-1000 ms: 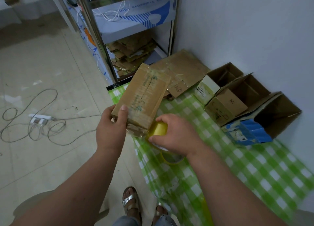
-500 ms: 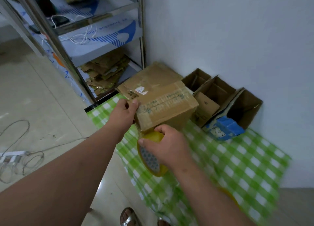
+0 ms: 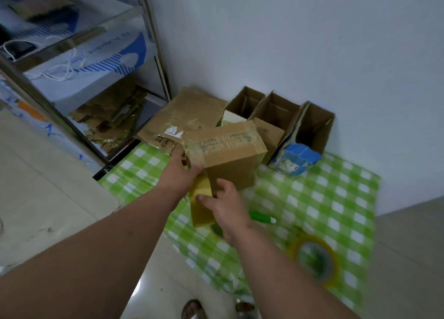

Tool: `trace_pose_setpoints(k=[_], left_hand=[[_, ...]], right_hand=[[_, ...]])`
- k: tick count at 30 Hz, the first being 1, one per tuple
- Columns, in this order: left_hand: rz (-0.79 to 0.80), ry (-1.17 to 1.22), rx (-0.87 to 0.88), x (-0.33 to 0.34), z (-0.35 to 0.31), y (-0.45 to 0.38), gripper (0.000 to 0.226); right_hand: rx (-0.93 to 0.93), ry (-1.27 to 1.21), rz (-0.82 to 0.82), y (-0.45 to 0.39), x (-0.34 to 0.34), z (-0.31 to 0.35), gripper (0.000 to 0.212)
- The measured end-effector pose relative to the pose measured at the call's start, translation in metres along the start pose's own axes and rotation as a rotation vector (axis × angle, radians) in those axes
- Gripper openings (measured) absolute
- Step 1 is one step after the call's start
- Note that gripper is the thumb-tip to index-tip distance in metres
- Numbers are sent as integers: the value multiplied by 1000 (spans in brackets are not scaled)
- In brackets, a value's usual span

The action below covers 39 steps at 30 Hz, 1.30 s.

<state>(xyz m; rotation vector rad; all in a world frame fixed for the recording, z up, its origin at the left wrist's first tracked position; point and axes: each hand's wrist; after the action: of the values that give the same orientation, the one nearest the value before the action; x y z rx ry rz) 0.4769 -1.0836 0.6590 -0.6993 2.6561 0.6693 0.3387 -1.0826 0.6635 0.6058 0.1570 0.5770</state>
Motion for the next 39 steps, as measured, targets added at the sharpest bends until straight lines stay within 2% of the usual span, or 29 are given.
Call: trace_pose_setpoints(k=[4, 7, 9, 14, 18, 21, 24, 25, 27, 31, 34, 37, 39], left_hand=[[-20, -76, 54, -2, 5, -5, 43], [-23, -98, 77, -4, 7, -5, 41], [-24, -98, 86, -5, 7, -5, 40], [-8, -77, 86, -6, 11, -1, 41], [2, -59, 88, -9, 10, 1, 39], [-17, -66, 0, -11, 9, 5, 62], [-50, 45, -142, -11, 11, 13, 84], [-56, 90, -180, -12, 12, 18, 82], [-23, 165, -226, -14, 18, 25, 64], [149, 348, -323, -9, 32, 39, 32], [151, 419, -394, 2, 35, 44, 4], [84, 492, -423, 7, 34, 46, 15], [92, 531, -417, 8, 31, 49, 12]], right_hand=[[-1, -38, 42, 2, 8, -12, 31], [-32, -19, 40, 5, 12, -14, 9], [-43, -17, 31, 7, 13, -17, 3], [-60, 49, -9, 9, 17, -24, 8], [27, 27, -33, 11, 20, -37, 26], [35, 9, -50, 9, 18, -42, 27], [34, 16, -32, 4, 17, -40, 25], [48, 11, -22, 3, 16, -39, 25], [67, -5, 5, 1, 13, -40, 23], [45, 22, 42, -1, 9, -39, 15], [-14, 91, 95, -2, 6, -39, 14], [-56, 149, 159, 0, -4, -39, 21], [-51, 199, 151, -1, -16, -36, 29]])
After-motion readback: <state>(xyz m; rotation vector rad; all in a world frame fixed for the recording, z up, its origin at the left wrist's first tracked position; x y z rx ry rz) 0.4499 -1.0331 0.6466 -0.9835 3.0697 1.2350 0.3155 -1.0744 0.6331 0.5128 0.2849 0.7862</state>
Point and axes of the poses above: each hand's wrist, its own y-axis away from the middle knuckle, its own x-axis out of the palm, z = x × y, and after that the axes turned 5 degrees about z, right-handed
